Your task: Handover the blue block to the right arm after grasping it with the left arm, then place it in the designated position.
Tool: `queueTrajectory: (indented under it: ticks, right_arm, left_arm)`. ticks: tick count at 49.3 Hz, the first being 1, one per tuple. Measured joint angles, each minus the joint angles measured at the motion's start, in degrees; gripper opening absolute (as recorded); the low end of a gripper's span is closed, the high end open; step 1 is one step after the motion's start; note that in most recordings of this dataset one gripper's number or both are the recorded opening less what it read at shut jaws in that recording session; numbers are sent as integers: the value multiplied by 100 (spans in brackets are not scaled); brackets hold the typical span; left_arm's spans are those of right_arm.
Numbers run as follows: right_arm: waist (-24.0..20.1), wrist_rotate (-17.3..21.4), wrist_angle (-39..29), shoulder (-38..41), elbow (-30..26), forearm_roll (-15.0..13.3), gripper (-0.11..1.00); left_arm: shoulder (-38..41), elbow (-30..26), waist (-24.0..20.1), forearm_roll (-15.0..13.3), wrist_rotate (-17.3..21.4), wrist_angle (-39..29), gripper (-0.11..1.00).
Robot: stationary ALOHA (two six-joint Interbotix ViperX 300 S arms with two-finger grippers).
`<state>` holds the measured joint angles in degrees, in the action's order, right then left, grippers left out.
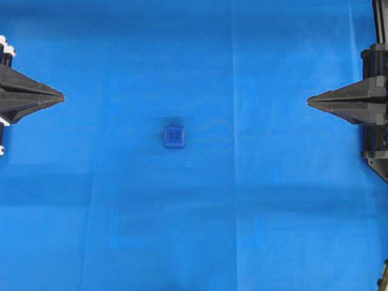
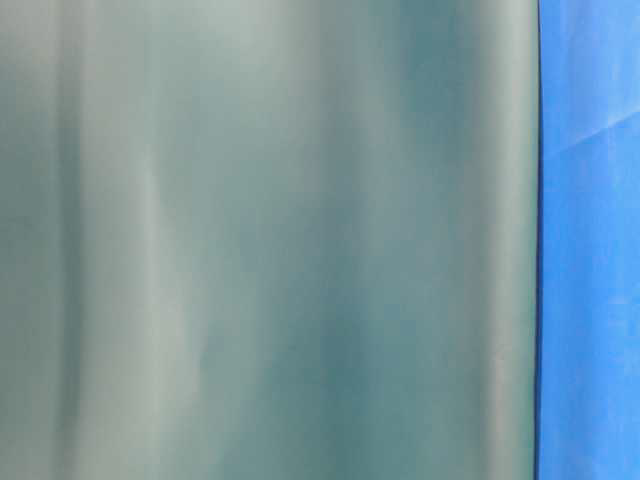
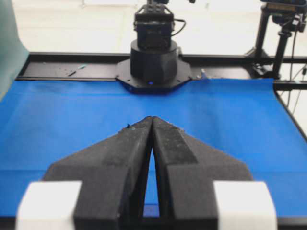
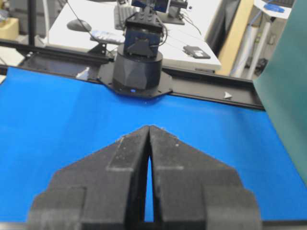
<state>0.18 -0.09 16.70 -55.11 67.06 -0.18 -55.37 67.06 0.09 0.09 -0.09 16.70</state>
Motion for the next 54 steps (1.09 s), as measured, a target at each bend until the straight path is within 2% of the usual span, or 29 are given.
queueTrajectory:
  ticks: [35, 38, 41, 50, 54]
  right_arm:
    - [26, 18, -272, 79, -97, 0, -1]
    - [35, 35, -281, 79, -88, 9, 6]
    - [44, 62, -281, 79, -97, 9, 18]
    - [114, 149, -281, 79, -105, 26, 71]
    - [141, 158, -281, 88, -97, 35, 91]
  left_arm:
    - [-35, 0, 9, 0, 18, -62, 1]
    - [-44, -9, 0, 0, -9, -70, 5]
    - [-53, 0, 0, 0, -18, -62, 19]
    - [-114, 0, 0, 0, -35, -53, 74]
    - [-158, -9, 9, 0, -9, -53, 90]
